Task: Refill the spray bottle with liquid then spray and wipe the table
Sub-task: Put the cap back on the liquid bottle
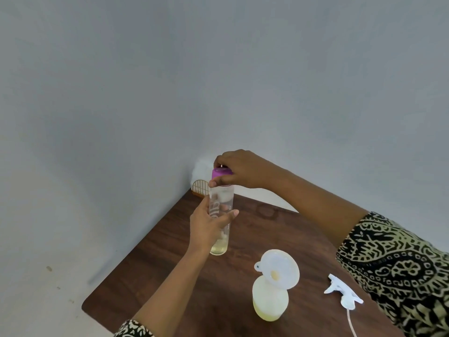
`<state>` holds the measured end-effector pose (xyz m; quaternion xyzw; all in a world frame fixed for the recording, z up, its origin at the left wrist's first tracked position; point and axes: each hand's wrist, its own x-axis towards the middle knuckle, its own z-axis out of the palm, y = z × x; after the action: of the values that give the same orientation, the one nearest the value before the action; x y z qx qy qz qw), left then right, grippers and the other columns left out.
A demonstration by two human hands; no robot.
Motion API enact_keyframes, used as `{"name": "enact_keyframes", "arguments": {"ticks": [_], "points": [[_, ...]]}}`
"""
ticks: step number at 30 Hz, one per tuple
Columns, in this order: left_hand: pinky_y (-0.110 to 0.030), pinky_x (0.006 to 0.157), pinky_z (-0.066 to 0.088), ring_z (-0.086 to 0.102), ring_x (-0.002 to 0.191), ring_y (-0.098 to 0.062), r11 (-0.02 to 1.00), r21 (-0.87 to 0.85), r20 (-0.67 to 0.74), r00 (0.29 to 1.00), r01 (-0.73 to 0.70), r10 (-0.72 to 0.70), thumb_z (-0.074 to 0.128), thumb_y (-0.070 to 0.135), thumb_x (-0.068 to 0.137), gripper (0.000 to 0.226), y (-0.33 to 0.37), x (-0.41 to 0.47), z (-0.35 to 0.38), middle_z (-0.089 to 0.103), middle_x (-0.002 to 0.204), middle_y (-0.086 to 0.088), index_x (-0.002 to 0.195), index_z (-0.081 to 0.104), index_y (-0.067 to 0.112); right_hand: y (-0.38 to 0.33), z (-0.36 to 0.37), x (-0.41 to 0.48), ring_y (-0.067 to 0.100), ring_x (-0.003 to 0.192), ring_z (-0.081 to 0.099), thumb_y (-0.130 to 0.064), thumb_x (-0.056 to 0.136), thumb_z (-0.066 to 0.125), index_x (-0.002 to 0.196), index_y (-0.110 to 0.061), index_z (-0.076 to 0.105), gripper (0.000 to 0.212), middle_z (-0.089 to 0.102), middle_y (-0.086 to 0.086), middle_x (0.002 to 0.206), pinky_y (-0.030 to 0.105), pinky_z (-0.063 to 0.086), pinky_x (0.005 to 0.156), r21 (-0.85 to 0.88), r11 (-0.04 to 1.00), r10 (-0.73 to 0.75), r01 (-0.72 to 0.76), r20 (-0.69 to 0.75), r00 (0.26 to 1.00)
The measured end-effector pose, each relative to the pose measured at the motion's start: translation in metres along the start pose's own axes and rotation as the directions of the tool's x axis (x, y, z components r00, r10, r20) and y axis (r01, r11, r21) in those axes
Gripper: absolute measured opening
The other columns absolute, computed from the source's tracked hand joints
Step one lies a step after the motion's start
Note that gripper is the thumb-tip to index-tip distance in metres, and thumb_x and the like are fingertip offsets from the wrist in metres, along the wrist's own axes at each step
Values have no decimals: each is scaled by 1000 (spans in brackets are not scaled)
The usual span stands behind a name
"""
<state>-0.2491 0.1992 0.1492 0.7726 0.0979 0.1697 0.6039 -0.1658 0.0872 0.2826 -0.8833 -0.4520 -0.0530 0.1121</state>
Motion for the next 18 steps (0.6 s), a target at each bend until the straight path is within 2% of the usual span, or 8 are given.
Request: {"name": "enact_keyframes", "arguments": {"ticks": [2, 4, 6, 8, 11, 14, 16, 18], "points": [[-13, 71, 50, 68, 91, -9, 1000, -3, 20, 1000, 12, -12, 85, 33, 69, 51, -3, 2, 5, 71, 98, 6, 113, 63, 22, 3, 4, -3, 15, 86, 52, -58, 84, 56, 112, -15, 59, 52, 61, 2, 101, 25, 37, 69, 22, 999, 45, -45, 6, 999], [-16, 74, 51, 67, 96, -12, 1000, 7, 35, 999, 16, -16, 85, 35, 69, 56, -4, 6, 9, 70, 103, 3, 118, 62, 20, 10, 11, -9, 14, 92, 54, -51, 87, 57, 124, -18, 54, 50, 60, 2, 114, 20, 41, 70, 182, 977, 107, -109, 19, 994], [-23, 78, 54, 67, 97, -15, 999, -4, 36, 999, 34, -33, 85, 37, 68, 58, -5, 14, 14, 70, 104, 1, 118, 61, 20, 20, 24, -18, 15, 94, 60, -46, 86, 61, 133, -21, 46, 56, 57, 1, 119, 18, 51, 67, 516, 828, 216, -220, 69, 974], [-30, 82, 56, 68, 97, -15, 998, -19, 37, 998, 55, -55, 84, 34, 70, 57, -6, 22, 18, 70, 105, 2, 120, 60, 23, 32, 44, -28, 18, 96, 64, -44, 82, 68, 133, -21, 45, 60, 60, -3, 116, 28, 58, 72, 699, 649, 296, -301, 132, 946], [-28, 85, 52, 65, 101, -17, 998, 35, 62, 996, 56, -58, 74, 20, 82, 46, -8, 35, 30, 65, 107, 3, 124, 55, 18, 51, 80, -37, 18, 98, 67, -42, 72, 78, 126, -22, 54, 62, 67, -4, 114, 40, 57, 86, 772, 540, 327, -335, 174, 929], [-17, 79, 45, 61, 107, -19, 991, 119, 111, 991, 64, -78, 67, 13, 85, 48, -13, 47, 50, 59, 106, 5, 130, 50, 16, 66, 106, -37, 12, 95, 68, -38, 65, 83, 121, -25, 59, 62, 70, -5, 109, 38, 57, 86, 799, 496, 431, -340, 113, 895], [-29, 96, 46, 57, 117, -18, 983, 155, 172, 978, 94, -121, 78, 26, 78, 73, -31, 60, 63, 59, 121, 5, 140, 40, 20, 81, 119, -33, 12, 87, 69, -35, 65, 83, 117, -22, 60, 58, 70, -4, 104, 32, 58, 79, 759, 515, 529, -399, 85, 844], [-54, 112, 32, 40, 137, -24, 917, 378, 196, 956, 131, -217, 80, 52, 67, 106, -58, 72, 70, 45, 147, -2, 152, 21, 30, 102, 131, -27, 10, 83, 66, -33, 69, 80, 113, -20, 58, 50, 69, -3, 102, 27, 55, 76, 704, 523, 621, -480, 71, 781]]}}
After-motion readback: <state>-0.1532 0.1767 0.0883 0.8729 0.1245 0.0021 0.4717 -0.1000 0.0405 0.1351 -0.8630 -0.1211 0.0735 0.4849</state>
